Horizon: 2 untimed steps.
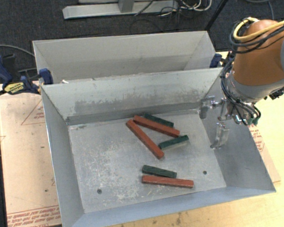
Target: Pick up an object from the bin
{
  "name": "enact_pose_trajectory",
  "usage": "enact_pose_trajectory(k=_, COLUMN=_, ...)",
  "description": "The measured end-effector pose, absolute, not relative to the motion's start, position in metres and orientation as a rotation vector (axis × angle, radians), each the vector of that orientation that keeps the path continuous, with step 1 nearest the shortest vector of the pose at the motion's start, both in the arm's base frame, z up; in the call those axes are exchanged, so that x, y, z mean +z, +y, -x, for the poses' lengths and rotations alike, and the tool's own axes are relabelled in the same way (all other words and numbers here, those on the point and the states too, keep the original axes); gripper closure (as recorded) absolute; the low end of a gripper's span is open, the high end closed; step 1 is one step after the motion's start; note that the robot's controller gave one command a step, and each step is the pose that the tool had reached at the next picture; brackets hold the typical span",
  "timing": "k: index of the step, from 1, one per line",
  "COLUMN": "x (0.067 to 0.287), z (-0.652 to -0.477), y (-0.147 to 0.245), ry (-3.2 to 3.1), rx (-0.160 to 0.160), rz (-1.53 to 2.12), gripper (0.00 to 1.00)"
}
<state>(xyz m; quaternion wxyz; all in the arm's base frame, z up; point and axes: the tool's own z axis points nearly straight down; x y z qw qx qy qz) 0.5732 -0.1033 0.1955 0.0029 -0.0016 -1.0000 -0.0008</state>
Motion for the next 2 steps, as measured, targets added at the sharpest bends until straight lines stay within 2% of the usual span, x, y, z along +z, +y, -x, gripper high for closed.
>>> enact_pose_trajectory(k=1, x=0.068, z=-0.591, y=-0.009, ry=-3.143, rx=-0.005, rz=0.106, gripper=0.0)
enact_pose_trajectory(k=2, x=0.102, z=-0.606, y=0.039, ry=-3.145, rx=-0.006, rz=0.132, gripper=0.0)
